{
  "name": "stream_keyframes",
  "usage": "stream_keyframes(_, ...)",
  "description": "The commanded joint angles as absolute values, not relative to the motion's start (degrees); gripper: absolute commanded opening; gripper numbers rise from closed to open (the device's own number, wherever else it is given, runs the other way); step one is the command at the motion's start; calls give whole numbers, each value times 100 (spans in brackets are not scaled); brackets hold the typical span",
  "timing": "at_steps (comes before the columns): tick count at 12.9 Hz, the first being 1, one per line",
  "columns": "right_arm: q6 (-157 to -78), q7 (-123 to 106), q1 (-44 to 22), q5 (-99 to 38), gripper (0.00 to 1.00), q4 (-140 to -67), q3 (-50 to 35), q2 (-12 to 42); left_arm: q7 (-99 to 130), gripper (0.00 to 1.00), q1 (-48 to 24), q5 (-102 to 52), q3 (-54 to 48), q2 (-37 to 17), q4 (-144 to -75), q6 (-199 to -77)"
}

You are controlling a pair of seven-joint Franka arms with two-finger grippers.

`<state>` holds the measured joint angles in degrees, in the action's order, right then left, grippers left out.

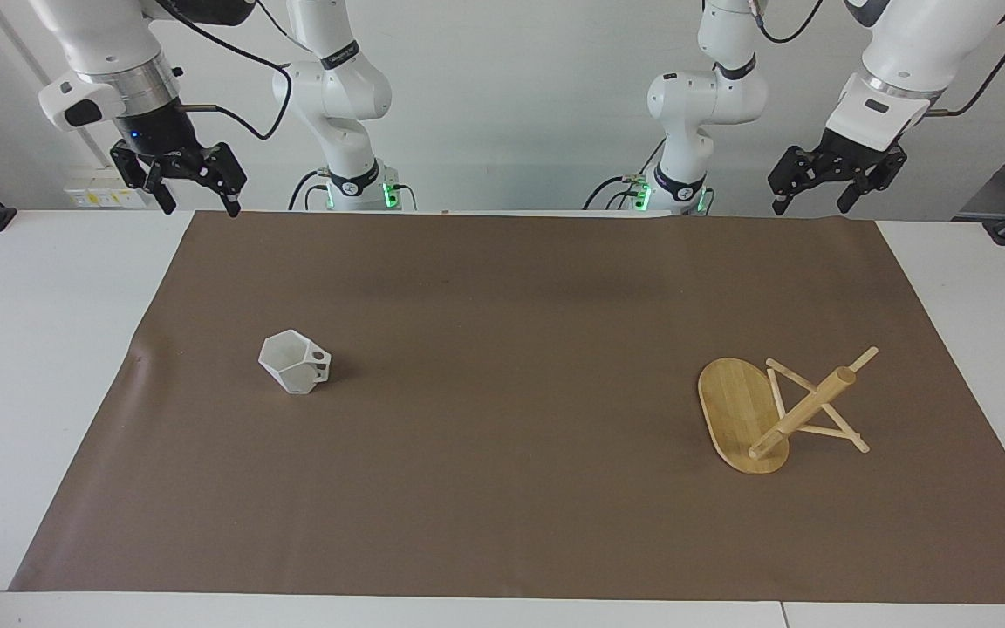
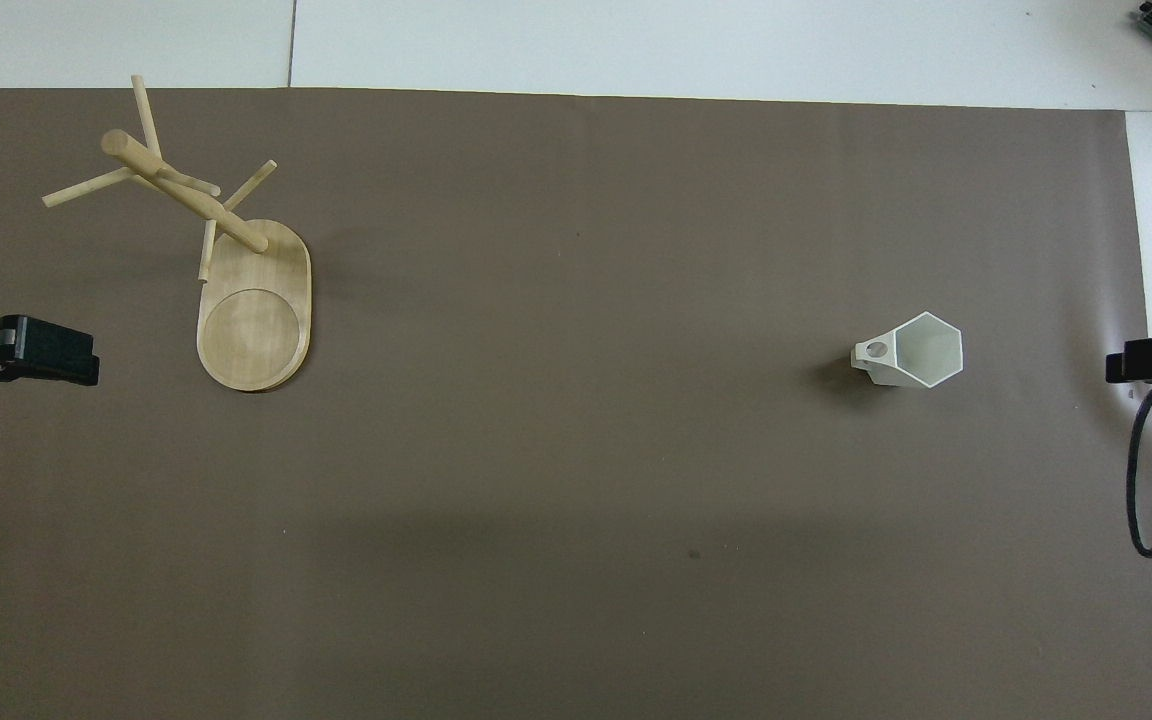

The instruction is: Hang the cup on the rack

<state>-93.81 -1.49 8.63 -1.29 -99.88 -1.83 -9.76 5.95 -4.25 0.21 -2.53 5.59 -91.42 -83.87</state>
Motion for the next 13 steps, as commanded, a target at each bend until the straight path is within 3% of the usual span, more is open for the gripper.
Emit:
stream_keyframes(1, -9308, -229, 905, -18, 100, -10063, -229, -1046, 518, 100, -448, 132, -237, 712, -9325, -8490)
stream_keyframes(13, -9395, -211, 905, 44, 100, -10055, -246, -1002, 360, 100, -439, 132, -229, 729, -9360, -8490)
